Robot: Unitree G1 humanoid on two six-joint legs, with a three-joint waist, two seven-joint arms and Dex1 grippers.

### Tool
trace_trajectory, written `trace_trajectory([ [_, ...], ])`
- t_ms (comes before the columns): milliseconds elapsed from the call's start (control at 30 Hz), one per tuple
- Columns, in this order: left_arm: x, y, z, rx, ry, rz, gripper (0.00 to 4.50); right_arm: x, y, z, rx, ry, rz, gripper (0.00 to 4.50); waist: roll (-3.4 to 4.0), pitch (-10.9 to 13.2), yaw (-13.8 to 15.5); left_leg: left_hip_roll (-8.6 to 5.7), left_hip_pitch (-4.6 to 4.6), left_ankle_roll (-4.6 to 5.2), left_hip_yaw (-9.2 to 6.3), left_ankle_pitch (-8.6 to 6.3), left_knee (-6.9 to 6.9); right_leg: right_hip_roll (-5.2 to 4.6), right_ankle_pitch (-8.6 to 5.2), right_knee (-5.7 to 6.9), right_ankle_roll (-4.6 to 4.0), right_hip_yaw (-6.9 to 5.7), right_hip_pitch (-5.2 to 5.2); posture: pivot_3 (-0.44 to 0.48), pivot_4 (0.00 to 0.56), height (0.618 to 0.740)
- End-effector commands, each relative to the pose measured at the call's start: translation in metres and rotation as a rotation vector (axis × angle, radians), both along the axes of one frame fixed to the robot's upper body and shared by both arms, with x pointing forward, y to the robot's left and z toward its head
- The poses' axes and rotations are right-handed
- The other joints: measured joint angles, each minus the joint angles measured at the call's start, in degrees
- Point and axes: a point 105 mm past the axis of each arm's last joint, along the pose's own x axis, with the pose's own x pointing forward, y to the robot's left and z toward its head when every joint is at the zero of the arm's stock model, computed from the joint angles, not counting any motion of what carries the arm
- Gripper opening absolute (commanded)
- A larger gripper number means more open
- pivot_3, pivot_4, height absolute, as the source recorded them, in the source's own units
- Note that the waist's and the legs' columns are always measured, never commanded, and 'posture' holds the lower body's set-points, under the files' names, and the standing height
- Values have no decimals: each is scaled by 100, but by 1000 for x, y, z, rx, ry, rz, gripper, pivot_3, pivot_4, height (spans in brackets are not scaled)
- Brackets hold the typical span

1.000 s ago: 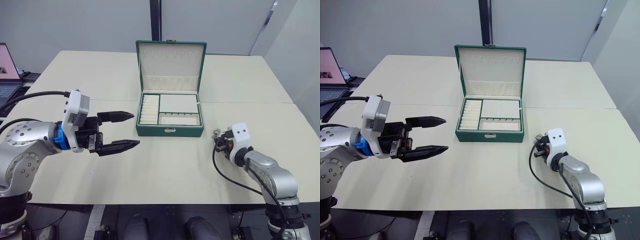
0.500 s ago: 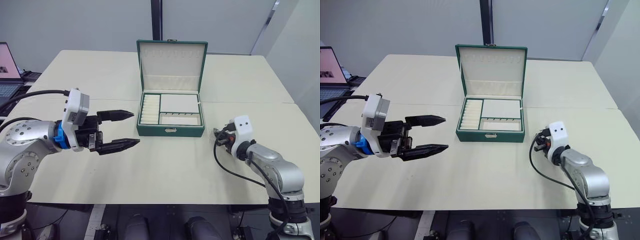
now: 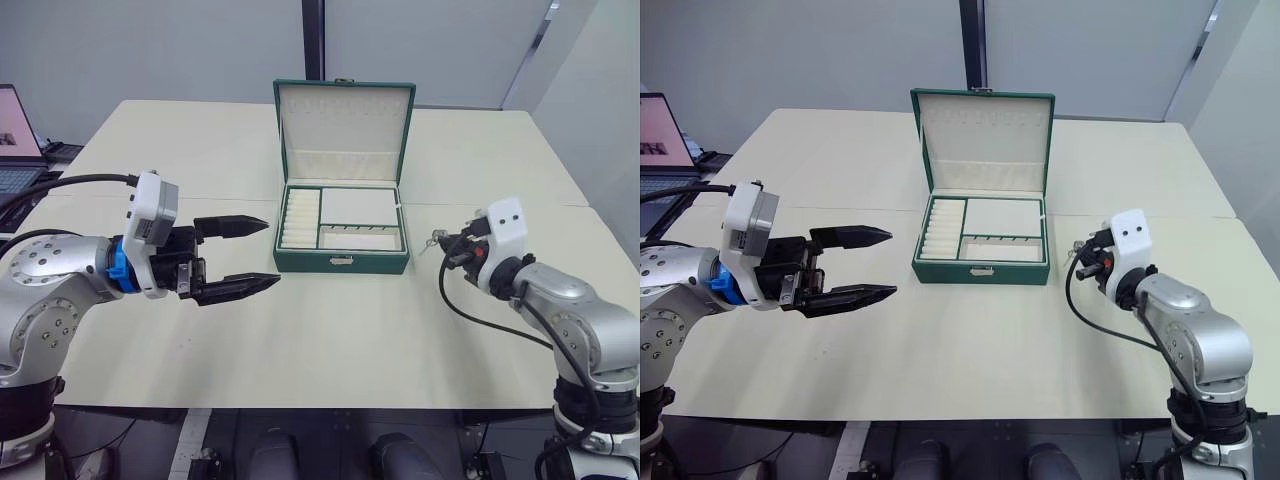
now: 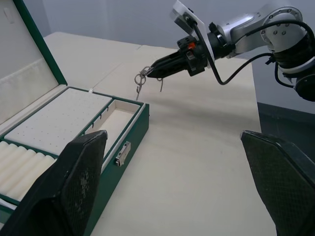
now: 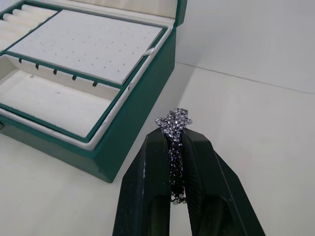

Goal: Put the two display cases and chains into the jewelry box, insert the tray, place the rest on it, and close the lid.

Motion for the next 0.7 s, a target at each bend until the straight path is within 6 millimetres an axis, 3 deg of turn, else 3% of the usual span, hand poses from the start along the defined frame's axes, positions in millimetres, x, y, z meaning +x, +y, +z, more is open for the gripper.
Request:
trace_trajectory([
  [33,-2,1,5,9,-31,-3,4500,-4,3,30,-6,-85,33,167,1,1,-2,0,-1,0,1,0,0,0,0,0,0,1,-1,0,150,740],
  [400,-3,16,13,-34,-35,39,4500,-8,26,80,-14,-136,201,167,8,7,-6,1,-1,4,2,-2,-1,-1,0,-2,0,1,-2,0,150,740],
  [700,-5,24,11,-50,-31,72,4500,-7,43,84,-4,-131,278,167,9,8,-17,1,-2,4,4,-2,-1,-2,0,-2,0,2,-4,0,150,740],
])
